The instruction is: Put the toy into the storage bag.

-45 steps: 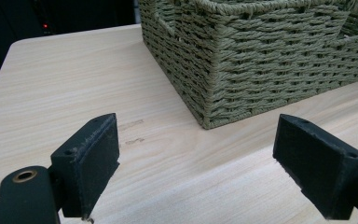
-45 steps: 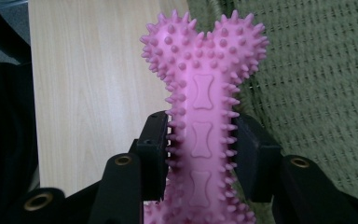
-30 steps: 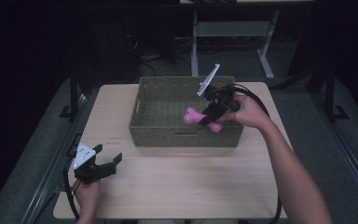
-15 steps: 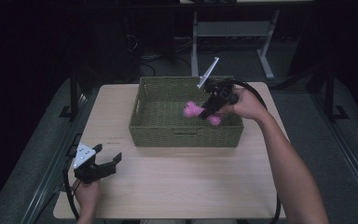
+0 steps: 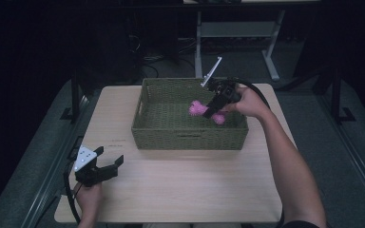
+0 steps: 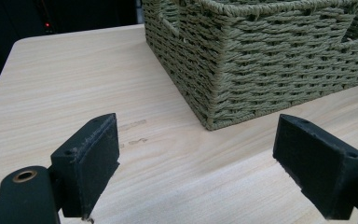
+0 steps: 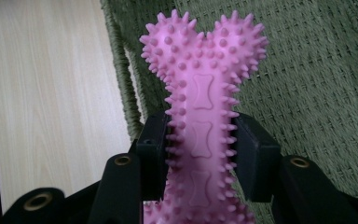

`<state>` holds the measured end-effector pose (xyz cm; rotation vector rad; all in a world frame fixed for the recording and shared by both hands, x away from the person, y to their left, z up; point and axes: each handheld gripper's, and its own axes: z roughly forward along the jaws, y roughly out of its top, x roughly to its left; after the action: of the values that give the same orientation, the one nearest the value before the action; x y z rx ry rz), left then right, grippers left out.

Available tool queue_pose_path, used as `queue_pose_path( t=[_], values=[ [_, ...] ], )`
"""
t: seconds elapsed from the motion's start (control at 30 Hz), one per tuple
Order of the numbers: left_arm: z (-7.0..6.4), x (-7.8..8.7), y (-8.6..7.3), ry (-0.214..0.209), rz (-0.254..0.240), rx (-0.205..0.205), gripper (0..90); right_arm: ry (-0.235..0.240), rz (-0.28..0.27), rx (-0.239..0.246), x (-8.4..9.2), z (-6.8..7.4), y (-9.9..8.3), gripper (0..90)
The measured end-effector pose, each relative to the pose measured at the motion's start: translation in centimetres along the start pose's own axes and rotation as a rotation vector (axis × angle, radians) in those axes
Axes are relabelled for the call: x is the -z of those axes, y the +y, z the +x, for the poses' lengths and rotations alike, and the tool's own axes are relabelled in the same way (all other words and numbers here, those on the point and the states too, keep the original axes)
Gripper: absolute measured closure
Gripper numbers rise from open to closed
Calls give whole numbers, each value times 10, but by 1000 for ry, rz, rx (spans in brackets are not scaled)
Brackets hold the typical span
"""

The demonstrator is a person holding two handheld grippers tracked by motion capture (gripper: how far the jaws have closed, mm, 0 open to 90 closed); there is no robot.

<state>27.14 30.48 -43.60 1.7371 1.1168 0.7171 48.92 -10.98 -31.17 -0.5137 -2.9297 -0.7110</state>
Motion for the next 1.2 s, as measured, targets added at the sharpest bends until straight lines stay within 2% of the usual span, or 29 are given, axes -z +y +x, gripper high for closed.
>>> queue_pose_path(
  t=[0.23,0.5,0.7,1.07,1.2],
  values=[
    [-1,-2,0,-1,4,-7,139,7,-9,-23,-9,-11,-3,579],
    [0,-1,0,-4,3,-1,139,7,12,-24,-18,-13,-3,579],
    [0,-2,0,-4,2,-1,139,17,3,-37,-23,-16,-9,579],
    [-1,-2,0,-4,6,-4,139,32,18,-72,-38,-22,-22,579],
    [-1,-2,0,-5,8,-8,139,32,30,-68,-42,-22,-24,579]
  ],
)
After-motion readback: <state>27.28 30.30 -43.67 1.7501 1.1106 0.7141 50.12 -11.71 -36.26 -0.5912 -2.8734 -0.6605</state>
